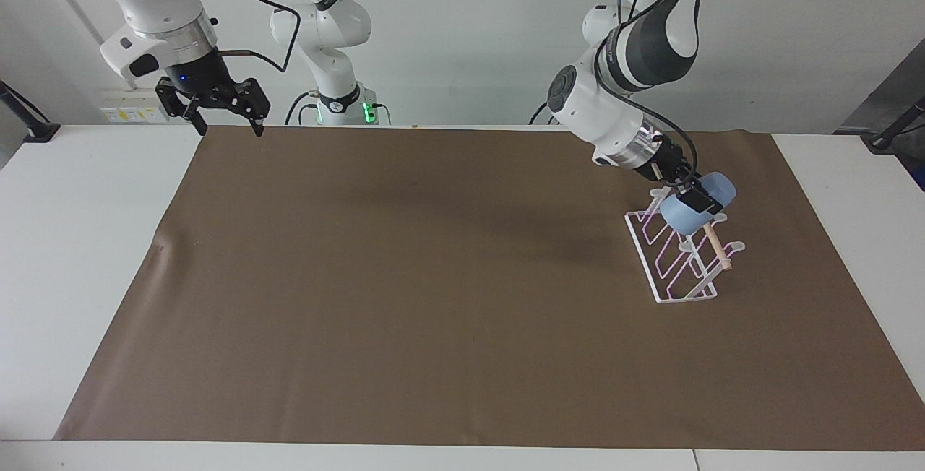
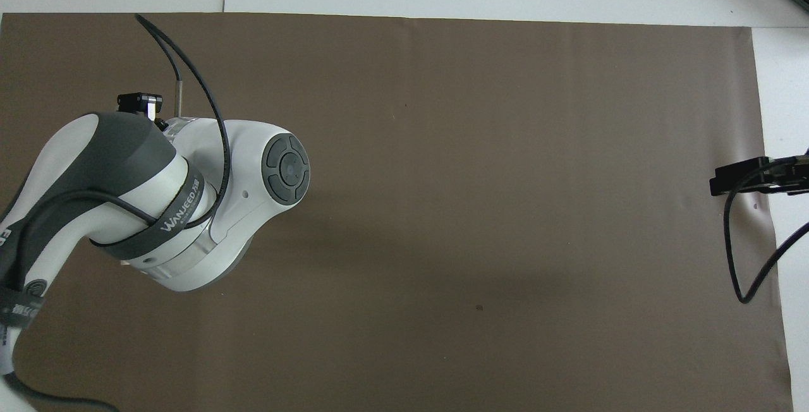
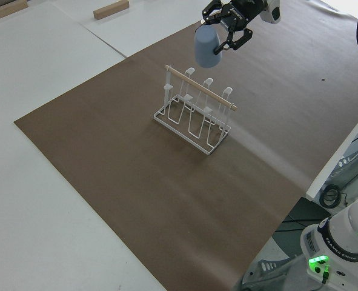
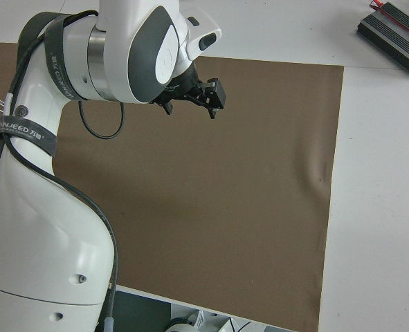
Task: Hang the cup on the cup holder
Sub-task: 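Carry the cup with the left gripper over the rack hooks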
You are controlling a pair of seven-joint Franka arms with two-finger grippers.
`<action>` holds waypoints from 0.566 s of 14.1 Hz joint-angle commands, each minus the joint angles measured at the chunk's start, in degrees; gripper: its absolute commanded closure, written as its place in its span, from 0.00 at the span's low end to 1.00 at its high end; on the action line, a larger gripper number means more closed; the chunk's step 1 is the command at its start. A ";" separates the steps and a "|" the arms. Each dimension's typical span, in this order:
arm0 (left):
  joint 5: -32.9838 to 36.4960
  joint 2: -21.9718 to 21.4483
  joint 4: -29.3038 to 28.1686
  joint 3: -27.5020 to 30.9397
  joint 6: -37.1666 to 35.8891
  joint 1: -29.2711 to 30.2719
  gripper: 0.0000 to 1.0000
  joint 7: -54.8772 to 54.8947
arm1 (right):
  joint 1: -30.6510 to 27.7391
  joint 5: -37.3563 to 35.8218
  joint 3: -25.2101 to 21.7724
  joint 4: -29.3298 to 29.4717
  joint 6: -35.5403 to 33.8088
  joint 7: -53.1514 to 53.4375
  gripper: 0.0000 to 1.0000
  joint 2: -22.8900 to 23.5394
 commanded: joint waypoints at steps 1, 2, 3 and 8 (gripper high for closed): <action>5.09 2.36 -0.63 -0.14 2.04 0.34 1.00 0.09 | -0.03 -0.61 0.27 -1.05 -0.01 -0.81 0.00 -0.85; 5.10 2.98 -0.62 -0.14 2.39 0.25 1.00 0.00 | -0.03 -0.61 0.18 -1.05 -0.01 -0.81 0.00 -0.76; 4.93 3.33 -0.62 -0.14 2.56 0.07 1.00 -0.34 | -0.03 -0.61 0.18 -1.05 -0.01 -0.81 0.00 -0.85; 5.10 5.35 -1.24 -0.23 3.18 -0.28 1.00 -4.29 | -0.03 -0.52 0.27 -1.05 0.07 -0.81 0.00 -0.85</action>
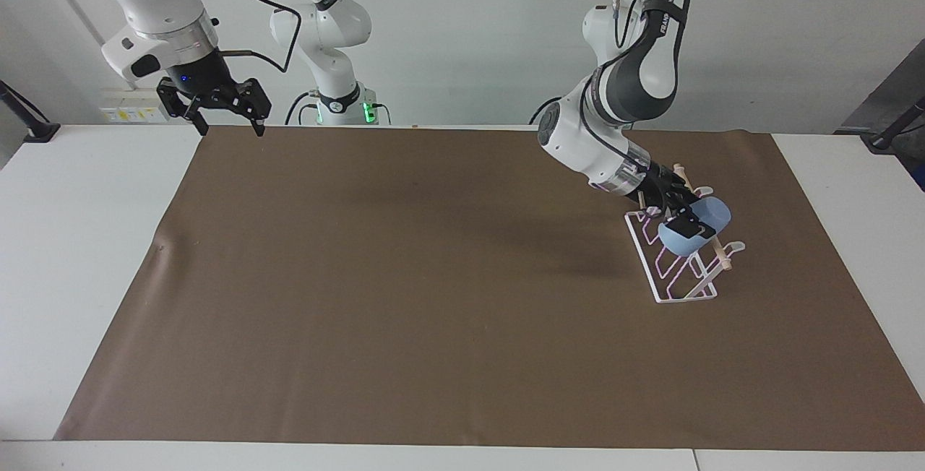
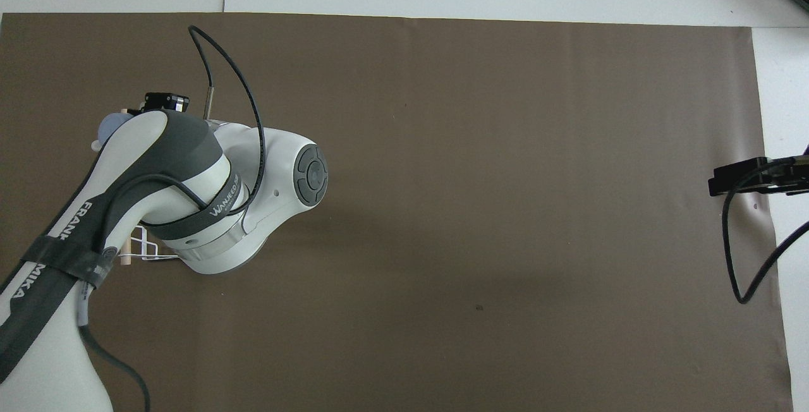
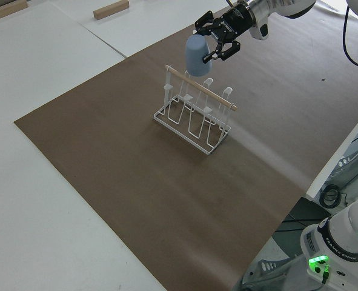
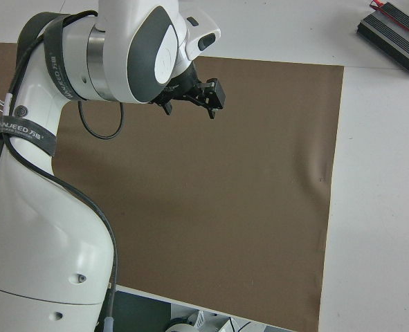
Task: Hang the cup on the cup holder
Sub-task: 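Carry the cup with the left gripper over the rack hooks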
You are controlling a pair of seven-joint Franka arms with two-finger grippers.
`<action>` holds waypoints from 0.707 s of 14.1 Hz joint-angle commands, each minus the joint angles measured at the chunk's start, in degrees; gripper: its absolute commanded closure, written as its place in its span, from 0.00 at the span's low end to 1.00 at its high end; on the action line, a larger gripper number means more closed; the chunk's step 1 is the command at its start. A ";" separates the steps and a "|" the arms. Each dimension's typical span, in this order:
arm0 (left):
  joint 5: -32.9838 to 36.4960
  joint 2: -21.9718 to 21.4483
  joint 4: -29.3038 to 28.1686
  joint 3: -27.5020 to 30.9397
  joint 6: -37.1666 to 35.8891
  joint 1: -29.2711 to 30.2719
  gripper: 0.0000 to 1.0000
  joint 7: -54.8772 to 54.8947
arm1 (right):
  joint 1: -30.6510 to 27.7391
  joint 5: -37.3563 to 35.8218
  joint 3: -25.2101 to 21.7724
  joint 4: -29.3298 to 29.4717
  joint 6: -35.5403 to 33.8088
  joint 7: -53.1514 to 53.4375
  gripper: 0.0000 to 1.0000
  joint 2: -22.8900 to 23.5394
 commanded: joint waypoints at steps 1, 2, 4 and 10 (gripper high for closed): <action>1.23 0.81 -0.93 0.24 1.34 -0.15 1.00 -3.04 | -0.17 -0.52 0.18 -1.11 0.07 -0.81 0.00 -0.85; 1.23 0.99 -0.94 0.24 1.42 -0.15 1.00 -3.39 | -0.17 -0.52 0.18 -1.02 -0.01 -0.90 0.00 -0.85; 1.23 0.99 -0.94 0.24 2.04 -0.15 1.00 -3.40 | -0.26 -0.52 0.27 -1.11 -0.01 -0.90 0.00 -0.85; 1.41 0.90 -1.20 0.24 2.13 0.03 0.91 -3.39 | -0.26 -0.52 0.27 -1.19 -0.01 -0.90 0.00 -0.85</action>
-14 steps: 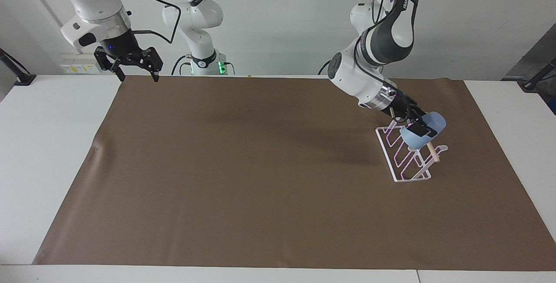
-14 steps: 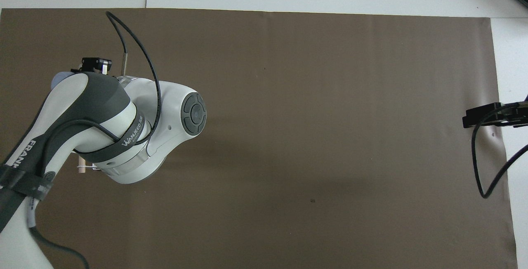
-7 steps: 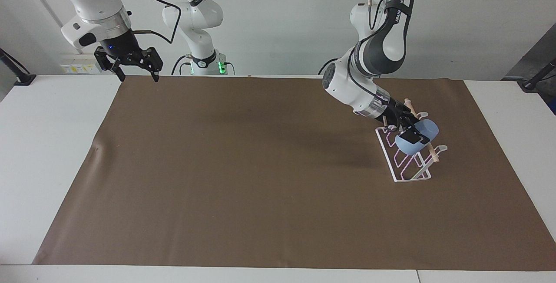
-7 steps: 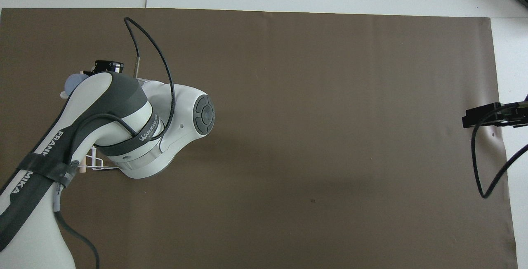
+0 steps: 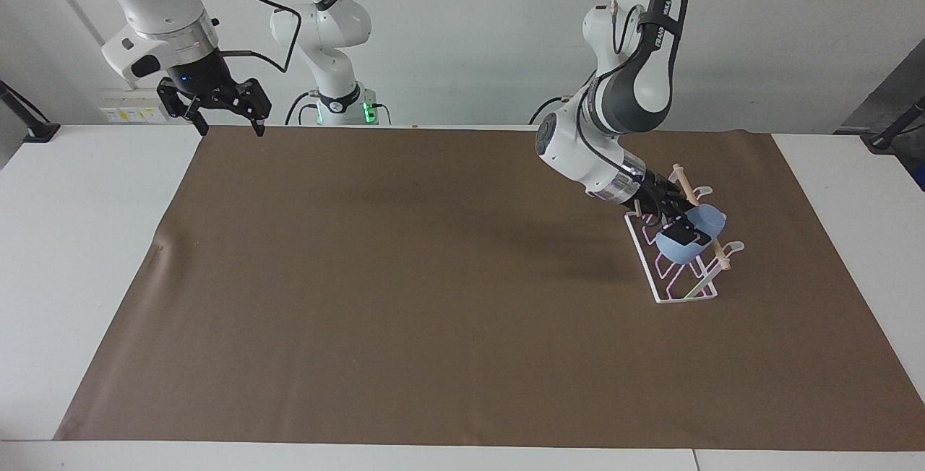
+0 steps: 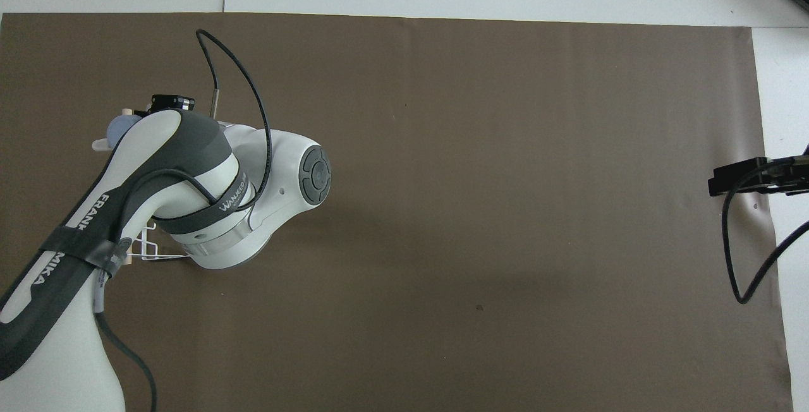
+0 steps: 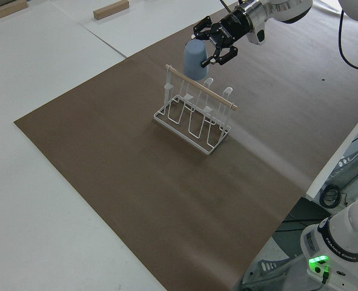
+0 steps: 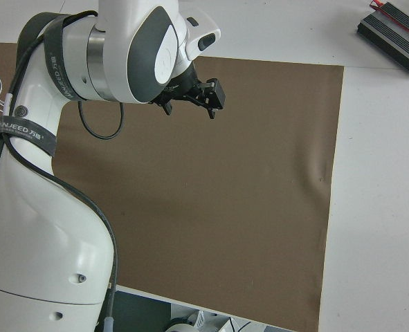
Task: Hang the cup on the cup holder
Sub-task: 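Carry the cup with the left gripper over the rack hooks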
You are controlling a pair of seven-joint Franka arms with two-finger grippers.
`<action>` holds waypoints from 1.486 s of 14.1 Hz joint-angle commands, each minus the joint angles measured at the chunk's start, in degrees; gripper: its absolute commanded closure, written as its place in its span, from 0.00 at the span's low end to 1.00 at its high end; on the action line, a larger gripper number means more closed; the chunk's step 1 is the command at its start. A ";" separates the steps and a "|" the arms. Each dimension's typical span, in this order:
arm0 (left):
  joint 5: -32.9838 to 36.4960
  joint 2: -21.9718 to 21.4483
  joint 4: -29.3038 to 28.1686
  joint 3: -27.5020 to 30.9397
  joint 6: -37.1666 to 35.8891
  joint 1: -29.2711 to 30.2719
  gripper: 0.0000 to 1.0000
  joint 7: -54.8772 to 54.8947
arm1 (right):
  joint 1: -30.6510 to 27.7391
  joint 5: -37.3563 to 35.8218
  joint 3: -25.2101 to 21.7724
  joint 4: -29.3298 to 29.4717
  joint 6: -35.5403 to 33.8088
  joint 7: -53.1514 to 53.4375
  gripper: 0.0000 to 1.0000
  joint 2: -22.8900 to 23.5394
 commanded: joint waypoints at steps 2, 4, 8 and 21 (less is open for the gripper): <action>0.95 -0.42 -0.86 0.13 1.45 0.09 0.00 -1.14 | -0.27 -0.52 0.18 -1.15 -0.01 -0.90 0.00 -0.93; 0.24 -0.51 -0.68 0.04 1.28 -0.17 0.00 -1.05 | -0.18 -0.52 0.18 -1.33 -0.01 -0.90 0.00 -0.93; -6.83 -1.21 3.52 0.04 0.49 -0.09 0.00 -1.05 | -0.27 -0.52 0.18 -1.94 0.07 -0.81 0.00 -1.37; -52.64 -11.49 12.24 0.66 -4.08 13.26 0.00 -21.97 | -0.27 -0.52 0.18 -2.03 0.07 -0.81 0.00 -1.37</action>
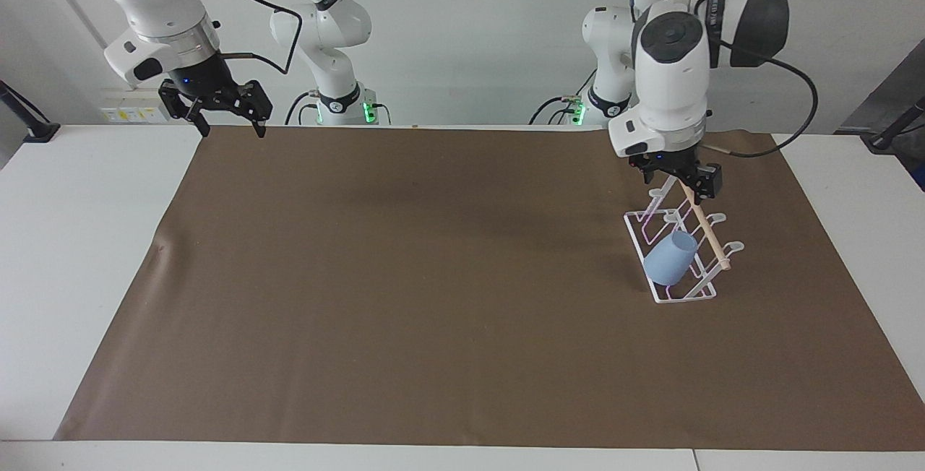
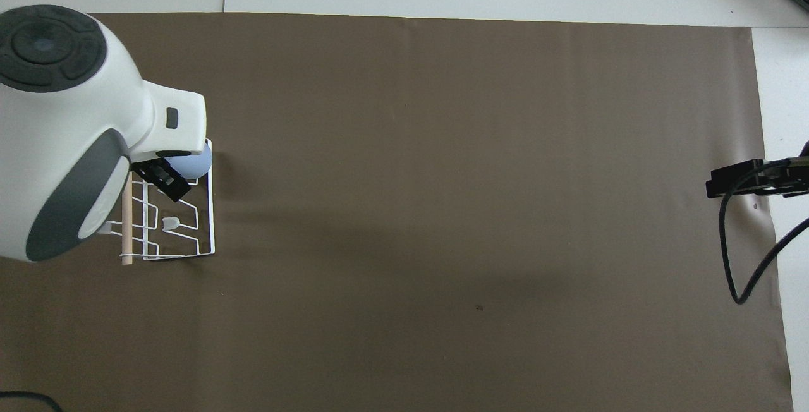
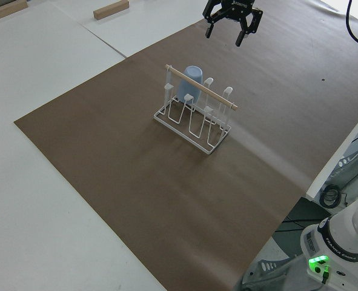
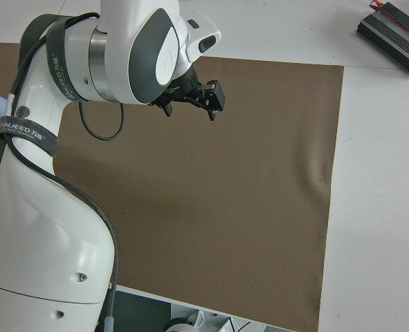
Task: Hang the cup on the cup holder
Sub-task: 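Carry the cup with the left gripper over the rack hooks, then release the cup onto the rack hook and withdraw the left gripper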
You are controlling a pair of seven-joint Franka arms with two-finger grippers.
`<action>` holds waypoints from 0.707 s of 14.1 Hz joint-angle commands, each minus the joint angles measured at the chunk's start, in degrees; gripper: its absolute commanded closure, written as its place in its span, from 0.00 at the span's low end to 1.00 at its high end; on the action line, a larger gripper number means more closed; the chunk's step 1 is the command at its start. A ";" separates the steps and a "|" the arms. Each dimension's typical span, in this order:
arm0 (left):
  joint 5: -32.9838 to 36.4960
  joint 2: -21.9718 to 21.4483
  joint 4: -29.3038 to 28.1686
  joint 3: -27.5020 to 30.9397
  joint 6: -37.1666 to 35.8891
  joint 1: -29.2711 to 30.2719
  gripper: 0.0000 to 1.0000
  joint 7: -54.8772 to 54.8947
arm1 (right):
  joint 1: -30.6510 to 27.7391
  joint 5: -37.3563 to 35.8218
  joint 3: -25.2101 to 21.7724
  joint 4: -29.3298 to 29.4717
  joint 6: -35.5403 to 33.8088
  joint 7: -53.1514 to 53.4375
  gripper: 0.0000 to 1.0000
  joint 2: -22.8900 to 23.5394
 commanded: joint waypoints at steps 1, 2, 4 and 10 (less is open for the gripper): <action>-6.61 -3.95 -1.04 -0.57 -0.79 4.55 0.00 -2.93 | -0.27 -0.52 0.18 -1.48 0.08 -0.90 0.00 -1.34; -8.11 -5.18 -1.57 -0.57 -1.14 5.43 0.00 -5.12 | -0.27 -0.52 0.18 -1.48 0.08 -0.90 0.00 -1.34; -11.53 -7.30 -2.18 -0.57 -2.98 6.67 0.00 -10.82 | -0.27 -0.52 0.18 -1.57 0.08 -0.90 0.00 -1.34; -15.58 -7.83 0.27 -0.39 -2.73 10.62 0.00 -17.62 | -0.27 -0.52 0.18 -1.48 0.08 -0.81 0.00 -1.34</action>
